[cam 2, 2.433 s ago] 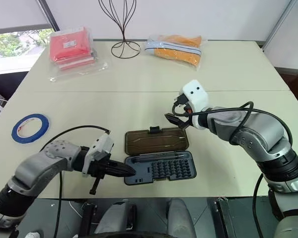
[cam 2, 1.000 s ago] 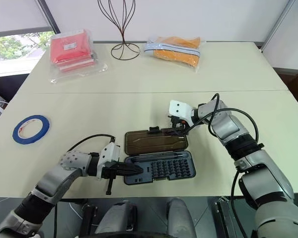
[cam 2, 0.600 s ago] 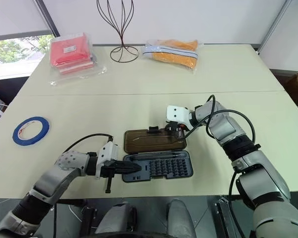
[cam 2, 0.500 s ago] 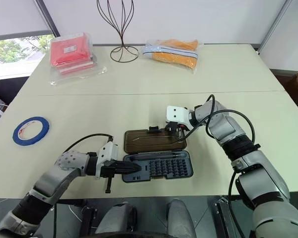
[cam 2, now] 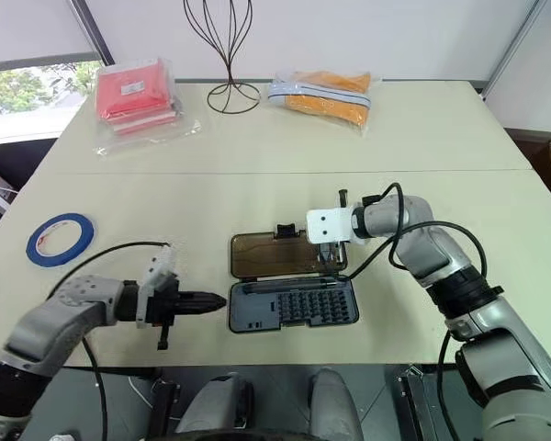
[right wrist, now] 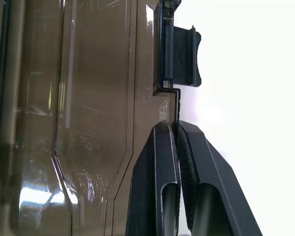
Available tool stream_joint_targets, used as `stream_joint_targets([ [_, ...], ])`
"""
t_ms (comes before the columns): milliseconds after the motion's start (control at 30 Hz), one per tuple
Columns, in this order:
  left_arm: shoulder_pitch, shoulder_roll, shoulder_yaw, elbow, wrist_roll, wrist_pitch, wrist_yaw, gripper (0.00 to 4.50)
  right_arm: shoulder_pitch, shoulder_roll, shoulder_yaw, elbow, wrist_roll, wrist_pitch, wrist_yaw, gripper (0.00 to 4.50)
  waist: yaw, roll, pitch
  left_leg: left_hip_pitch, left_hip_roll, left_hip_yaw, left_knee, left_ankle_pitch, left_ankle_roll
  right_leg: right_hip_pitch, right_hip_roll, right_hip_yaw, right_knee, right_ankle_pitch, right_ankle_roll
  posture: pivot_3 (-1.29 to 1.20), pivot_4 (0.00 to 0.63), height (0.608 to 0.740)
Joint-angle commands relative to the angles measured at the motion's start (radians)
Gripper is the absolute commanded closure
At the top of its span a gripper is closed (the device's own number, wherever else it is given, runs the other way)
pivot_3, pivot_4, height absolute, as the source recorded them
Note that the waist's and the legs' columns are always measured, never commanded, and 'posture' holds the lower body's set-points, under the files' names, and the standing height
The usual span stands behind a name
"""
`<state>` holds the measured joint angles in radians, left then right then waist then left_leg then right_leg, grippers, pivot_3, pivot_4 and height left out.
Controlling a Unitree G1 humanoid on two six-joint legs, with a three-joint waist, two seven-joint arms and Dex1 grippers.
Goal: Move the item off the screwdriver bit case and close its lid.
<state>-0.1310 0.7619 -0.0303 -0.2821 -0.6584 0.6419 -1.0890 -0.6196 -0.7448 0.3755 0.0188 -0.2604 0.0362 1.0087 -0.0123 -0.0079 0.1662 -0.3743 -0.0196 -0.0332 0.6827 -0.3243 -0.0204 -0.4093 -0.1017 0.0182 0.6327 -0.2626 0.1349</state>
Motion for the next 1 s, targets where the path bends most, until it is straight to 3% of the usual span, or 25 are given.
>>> stream_joint_targets([
  [33, -0.071, 0.017, 0.147, -0.012, -0.12, 0.089, 0.048, 4.5, 0.044, -0.016, -0.062, -0.133, -0.052, 0.009, -0.083, 4.45, -0.001, 0.0, 0.0, 0.0, 0.0, 0.0, 0.0, 0.0, 0.0, 0.0, 0.0, 0.0, 0.0, 0.0, 0.0, 0.0, 0.15, 0.74],
  [267, -0.208, -0.003, 0.213, 0.166, -0.12, 0.13, 0.103, 4.5, 0.107, -0.007, -0.076, -0.293, -0.081, 0.088, -0.093, 4.45, -0.007, 0.0, 0.0, 0.0, 0.0, 0.001, -0.001, 0.0, 0.0, 0.0, 0.0, 0.0, 0.0, 0.0, 0.0, 0.0, 0.15, 0.74],
  [467, -0.299, -0.046, 0.104, 0.321, 0.007, 0.048, 0.075, 4.5, 0.124, -0.013, -0.074, -0.37, -0.091, 0.134, -0.078, 4.45, 0.0, -0.001, 0.0, 0.0, -0.001, 0.001, 0.0, 0.0, 0.0, 0.0, 0.0, 0.0, 0.0, 0.0, 0.0, 0.0, 0.15, 0.74],
  [733, -0.406, -0.199, -0.088, 0.542, 0.212, -0.147, 0.006, 4.5, 0.124, -0.015, -0.077, -0.394, -0.098, 0.172, -0.077, 4.45, 0.0, -0.002, 0.001, -0.001, -0.001, 0.001, 0.0, 0.0, 0.0, 0.0, 0.0, 0.0, -0.001, 0.0, 0.0, 0.0, 0.15, 0.74],
  [1000, -0.447, -0.281, -0.142, 0.599, 0.285, -0.219, -0.039, 4.5, 0.125, -0.02, -0.079, -0.401, -0.101, 0.182, -0.075, 4.45, -0.003, -0.002, 0.001, -0.001, -0.001, 0.001, 0.0, 0.0, 0.0, 0.0, 0.0, 0.0, -0.001, 0.0, 0.0, 0.0, 0.15, 0.74],
])
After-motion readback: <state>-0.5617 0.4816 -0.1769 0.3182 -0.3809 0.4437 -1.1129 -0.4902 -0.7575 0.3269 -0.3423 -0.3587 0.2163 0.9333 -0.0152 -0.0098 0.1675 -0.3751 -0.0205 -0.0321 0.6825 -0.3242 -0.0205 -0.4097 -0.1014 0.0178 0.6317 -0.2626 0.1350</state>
